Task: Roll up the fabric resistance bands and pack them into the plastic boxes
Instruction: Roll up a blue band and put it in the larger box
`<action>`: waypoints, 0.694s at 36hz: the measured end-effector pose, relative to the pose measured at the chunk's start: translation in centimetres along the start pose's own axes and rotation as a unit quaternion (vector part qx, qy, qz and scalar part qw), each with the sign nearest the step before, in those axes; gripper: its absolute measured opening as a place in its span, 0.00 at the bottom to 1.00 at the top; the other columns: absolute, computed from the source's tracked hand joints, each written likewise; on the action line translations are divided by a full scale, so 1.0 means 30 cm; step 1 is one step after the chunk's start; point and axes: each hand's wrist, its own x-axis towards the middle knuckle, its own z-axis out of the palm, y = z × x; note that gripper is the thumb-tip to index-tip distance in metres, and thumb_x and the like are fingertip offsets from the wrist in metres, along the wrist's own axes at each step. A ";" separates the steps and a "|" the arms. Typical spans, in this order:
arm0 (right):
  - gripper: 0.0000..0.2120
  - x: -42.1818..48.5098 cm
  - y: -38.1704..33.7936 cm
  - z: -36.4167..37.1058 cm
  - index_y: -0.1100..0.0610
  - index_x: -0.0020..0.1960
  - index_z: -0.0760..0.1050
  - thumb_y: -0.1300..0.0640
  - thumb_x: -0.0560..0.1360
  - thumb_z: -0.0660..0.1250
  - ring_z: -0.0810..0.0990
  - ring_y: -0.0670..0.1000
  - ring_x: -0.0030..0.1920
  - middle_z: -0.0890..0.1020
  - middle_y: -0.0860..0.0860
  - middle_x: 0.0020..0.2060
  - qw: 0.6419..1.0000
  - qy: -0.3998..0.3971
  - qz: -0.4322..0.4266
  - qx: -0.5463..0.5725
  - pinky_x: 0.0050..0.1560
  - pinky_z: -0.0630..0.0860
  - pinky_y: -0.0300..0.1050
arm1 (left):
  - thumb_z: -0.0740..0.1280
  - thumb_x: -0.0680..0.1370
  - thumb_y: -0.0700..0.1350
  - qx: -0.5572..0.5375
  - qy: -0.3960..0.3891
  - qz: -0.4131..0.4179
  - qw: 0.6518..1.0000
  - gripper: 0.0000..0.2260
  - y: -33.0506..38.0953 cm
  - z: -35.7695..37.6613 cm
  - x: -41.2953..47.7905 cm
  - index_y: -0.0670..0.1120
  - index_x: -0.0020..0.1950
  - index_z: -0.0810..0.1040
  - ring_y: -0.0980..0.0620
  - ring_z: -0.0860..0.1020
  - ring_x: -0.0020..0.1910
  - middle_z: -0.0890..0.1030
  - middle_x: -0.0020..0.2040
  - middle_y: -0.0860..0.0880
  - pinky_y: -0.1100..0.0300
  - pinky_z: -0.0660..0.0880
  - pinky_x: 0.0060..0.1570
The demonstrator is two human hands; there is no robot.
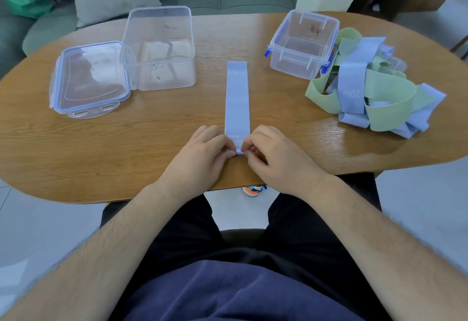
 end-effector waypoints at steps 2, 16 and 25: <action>0.05 0.007 0.004 0.003 0.59 0.51 0.79 0.63 0.78 0.65 0.75 0.50 0.49 0.78 0.50 0.46 1.000 0.003 0.006 0.006 0.52 0.72 0.40 | 0.62 0.82 0.47 0.005 -0.001 -0.001 1.000 0.10 -0.001 0.003 0.006 0.43 0.50 0.80 0.48 0.72 0.47 0.77 0.47 0.48 0.59 0.69 0.53; 0.06 0.019 0.005 0.017 0.60 0.52 0.79 0.67 0.78 0.65 0.74 0.50 0.49 0.78 0.50 0.46 0.999 0.046 -0.013 -0.007 0.52 0.70 0.38 | 0.68 0.80 0.39 0.032 0.050 0.005 0.998 0.02 -0.008 0.020 0.020 0.42 0.50 0.81 0.46 0.72 0.45 0.78 0.44 0.48 0.53 0.71 0.50; 0.05 0.013 0.019 0.017 0.58 0.51 0.80 0.64 0.77 0.68 0.75 0.50 0.51 0.79 0.49 0.47 0.999 0.045 -0.003 -0.003 0.55 0.70 0.38 | 0.71 0.79 0.41 0.018 0.027 -0.004 0.999 0.04 -0.021 0.008 0.008 0.44 0.53 0.82 0.46 0.72 0.50 0.78 0.50 0.49 0.55 0.70 0.55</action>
